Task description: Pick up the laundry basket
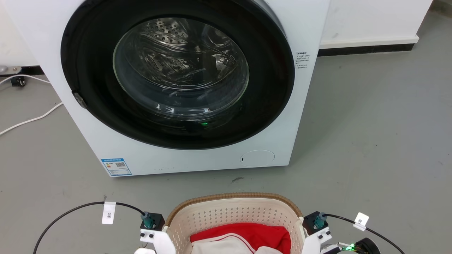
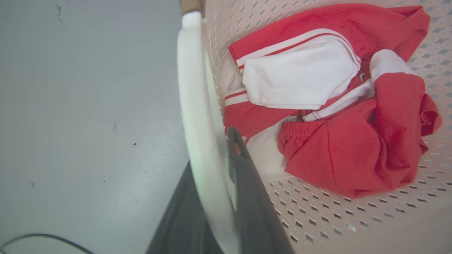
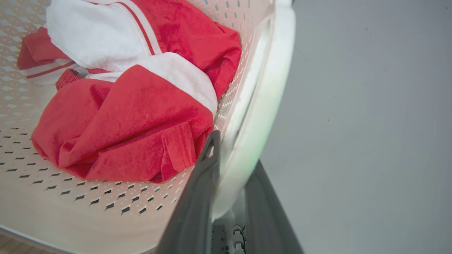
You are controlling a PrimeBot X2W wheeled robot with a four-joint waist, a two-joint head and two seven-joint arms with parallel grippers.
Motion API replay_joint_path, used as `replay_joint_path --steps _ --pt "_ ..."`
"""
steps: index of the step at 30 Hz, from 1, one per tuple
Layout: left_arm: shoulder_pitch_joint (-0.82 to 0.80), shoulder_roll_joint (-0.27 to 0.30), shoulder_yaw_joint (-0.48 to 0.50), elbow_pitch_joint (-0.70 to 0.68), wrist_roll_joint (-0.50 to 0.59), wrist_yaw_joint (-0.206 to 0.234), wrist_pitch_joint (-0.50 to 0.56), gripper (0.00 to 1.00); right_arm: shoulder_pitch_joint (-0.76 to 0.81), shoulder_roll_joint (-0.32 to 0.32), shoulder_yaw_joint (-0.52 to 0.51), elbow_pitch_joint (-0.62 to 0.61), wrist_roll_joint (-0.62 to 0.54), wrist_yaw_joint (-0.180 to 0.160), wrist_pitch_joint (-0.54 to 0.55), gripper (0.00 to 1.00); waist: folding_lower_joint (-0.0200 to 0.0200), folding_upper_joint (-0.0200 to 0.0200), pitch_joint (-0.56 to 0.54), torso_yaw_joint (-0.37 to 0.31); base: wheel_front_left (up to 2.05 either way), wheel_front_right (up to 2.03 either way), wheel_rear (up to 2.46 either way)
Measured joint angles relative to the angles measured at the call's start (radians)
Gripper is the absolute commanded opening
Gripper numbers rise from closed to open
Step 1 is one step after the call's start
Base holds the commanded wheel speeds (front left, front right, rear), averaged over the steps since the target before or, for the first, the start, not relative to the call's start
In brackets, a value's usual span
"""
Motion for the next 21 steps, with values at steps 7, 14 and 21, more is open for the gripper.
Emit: replay_joint_path --steps 7,14,21 --pt "-0.002 0.001 -0.016 0.001 -0.017 0.000 -0.002 0.00 -0.002 -0.001 0.011 0.000 0.012 0.000 0.000 0.00 0.0000 0.0000 0.000 0.001 0.00 0.00 0.00" --pt "-0.006 0.001 -0.033 0.003 -0.033 0.000 -0.004 0.00 -0.002 -0.002 0.021 0.000 0.022 0.000 0.000 0.00 0.0000 0.0000 0.001 0.001 0.00 0.00 0.00" --pt "-0.007 0.001 -0.047 0.004 -0.046 0.000 -0.008 0.00 -0.003 -0.005 0.032 0.001 0.031 0.000 0.000 0.00 0.0000 0.0000 0.003 0.001 0.00 0.00 0.00"
